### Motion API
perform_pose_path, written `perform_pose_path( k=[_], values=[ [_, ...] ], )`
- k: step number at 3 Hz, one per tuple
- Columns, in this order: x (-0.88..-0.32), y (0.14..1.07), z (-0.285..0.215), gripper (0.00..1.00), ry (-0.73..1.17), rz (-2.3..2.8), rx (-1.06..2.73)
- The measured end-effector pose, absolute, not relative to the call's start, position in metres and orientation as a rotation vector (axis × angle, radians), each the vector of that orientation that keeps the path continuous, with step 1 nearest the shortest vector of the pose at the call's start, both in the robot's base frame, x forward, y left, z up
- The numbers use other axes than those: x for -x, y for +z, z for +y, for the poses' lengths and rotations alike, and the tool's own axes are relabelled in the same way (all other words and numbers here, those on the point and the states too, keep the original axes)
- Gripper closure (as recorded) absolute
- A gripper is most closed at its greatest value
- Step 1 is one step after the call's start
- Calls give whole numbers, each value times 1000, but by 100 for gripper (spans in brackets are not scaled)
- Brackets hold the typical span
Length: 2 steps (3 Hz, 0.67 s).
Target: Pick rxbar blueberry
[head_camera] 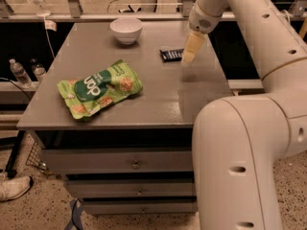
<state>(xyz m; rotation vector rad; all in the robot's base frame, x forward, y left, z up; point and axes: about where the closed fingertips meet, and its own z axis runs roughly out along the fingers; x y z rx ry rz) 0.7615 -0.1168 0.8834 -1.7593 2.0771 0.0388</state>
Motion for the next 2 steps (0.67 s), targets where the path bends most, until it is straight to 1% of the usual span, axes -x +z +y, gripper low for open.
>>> perform_pose_path(
  k=[2],
  values=[
    [-773,862,-106,0,52,2121,1781]
  ],
)
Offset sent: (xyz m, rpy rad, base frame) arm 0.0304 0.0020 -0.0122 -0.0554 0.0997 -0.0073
